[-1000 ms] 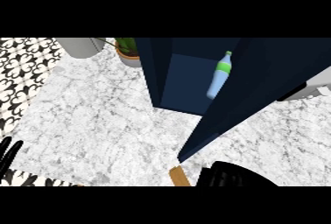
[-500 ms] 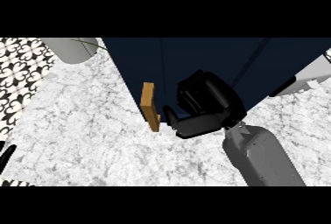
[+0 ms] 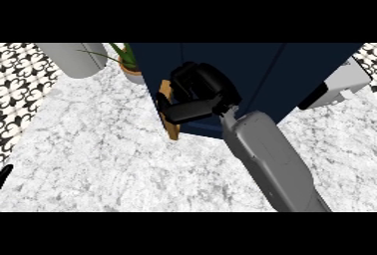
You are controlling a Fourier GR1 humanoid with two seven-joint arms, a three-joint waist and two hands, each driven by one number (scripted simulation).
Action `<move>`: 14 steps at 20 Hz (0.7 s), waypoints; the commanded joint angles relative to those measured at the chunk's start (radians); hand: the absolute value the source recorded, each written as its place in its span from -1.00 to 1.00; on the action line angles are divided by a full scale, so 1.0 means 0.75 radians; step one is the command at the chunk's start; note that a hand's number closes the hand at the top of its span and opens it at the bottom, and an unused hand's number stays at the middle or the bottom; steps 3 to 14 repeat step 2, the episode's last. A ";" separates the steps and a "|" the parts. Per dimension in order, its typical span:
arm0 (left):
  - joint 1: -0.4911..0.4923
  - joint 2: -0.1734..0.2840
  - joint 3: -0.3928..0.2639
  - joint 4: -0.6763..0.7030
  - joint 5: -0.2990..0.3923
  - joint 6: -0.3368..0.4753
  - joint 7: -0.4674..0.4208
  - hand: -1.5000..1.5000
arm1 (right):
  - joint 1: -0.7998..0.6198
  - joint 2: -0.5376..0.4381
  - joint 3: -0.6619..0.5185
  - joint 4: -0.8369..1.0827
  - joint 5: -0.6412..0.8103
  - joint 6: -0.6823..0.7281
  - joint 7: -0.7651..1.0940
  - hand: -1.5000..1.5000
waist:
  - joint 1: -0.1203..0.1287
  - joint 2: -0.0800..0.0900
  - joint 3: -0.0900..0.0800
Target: Pick up the bottled water, place it into the cabinet and close the cabinet
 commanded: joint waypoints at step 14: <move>0.010 -0.027 0.002 -0.025 -0.025 -0.032 -0.032 -1.00 | -0.195 -0.059 -0.190 0.272 0.036 -0.085 -0.083 1.00 | -0.029 0.029 0.007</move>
